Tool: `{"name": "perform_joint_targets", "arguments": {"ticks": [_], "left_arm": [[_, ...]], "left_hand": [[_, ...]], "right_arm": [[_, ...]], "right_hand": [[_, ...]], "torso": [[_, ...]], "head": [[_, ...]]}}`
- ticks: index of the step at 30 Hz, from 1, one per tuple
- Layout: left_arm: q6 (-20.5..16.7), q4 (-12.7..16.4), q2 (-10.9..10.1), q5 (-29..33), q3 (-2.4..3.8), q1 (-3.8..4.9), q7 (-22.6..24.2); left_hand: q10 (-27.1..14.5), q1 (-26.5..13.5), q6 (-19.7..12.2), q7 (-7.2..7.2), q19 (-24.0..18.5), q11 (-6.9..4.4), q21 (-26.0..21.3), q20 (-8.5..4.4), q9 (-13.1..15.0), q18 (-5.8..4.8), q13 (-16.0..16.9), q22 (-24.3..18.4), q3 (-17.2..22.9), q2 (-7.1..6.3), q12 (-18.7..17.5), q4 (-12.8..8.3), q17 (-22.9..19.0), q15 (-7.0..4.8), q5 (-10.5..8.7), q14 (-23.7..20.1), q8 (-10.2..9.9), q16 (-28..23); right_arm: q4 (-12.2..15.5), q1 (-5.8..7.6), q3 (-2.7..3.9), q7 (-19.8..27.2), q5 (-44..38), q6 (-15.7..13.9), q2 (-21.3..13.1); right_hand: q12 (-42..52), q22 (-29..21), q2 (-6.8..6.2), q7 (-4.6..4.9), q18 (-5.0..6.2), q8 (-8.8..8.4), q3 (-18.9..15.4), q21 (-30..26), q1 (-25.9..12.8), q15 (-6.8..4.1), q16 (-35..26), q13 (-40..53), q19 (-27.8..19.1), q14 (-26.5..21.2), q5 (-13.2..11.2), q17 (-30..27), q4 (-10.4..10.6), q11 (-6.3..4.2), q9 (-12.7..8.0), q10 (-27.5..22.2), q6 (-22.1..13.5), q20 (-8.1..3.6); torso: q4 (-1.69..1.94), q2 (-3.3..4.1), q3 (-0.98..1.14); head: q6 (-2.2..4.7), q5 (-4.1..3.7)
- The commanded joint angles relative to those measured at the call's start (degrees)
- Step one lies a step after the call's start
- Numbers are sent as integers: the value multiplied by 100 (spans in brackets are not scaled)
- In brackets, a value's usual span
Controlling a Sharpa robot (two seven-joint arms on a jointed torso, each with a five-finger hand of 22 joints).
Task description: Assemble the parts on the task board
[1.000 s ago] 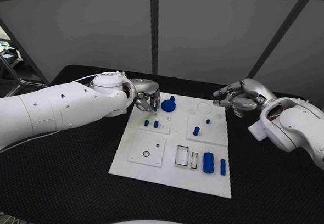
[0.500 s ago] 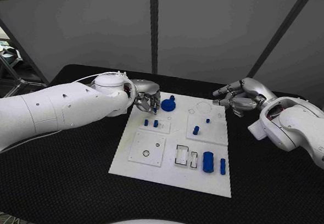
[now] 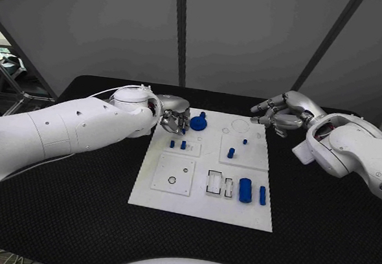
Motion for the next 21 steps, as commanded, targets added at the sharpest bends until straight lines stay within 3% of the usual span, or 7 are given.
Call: {"name": "perform_joint_targets", "arguments": {"ticks": [1, 21], "left_arm": [[100, -9, 14, 25, 4, 4, -10], [310, -45, 46, 25, 0, -1, -96]], "left_hand": [[-30, -61, 20, 6, -41, 18, -38, -15, 2, -14, -8, -9, -36, 6, -36, -1, -12, 2, -30, -20, -24, -38], [-79, -121, -33, 11, -98, 34, -114, -3, -39, -3, -36, -37, -65, -32, -95, 9, -96, 17, -123, -55, -88, -91]], "right_arm": [[8, 11, 4, 59, -10, -18, 4], [12, 11, 4, 51, -10, -17, -3]], "right_hand": [[-12, 3, -3, 9, 55, -8, 34, -20, -55, 13, -20, -5, -13, 6, 19, 5, 14, -3, 0, -21, -27, 5], [-12, 3, -3, 9, 55, -8, 34, -20, -55, 13, -20, -5, -13, 6, 19, 5, 14, -3, 0, -21, -27, 5]], "torso": [[4, -2, 0], [5, 1, 0]], "head": [[-4, 0], [-41, -13]]}}
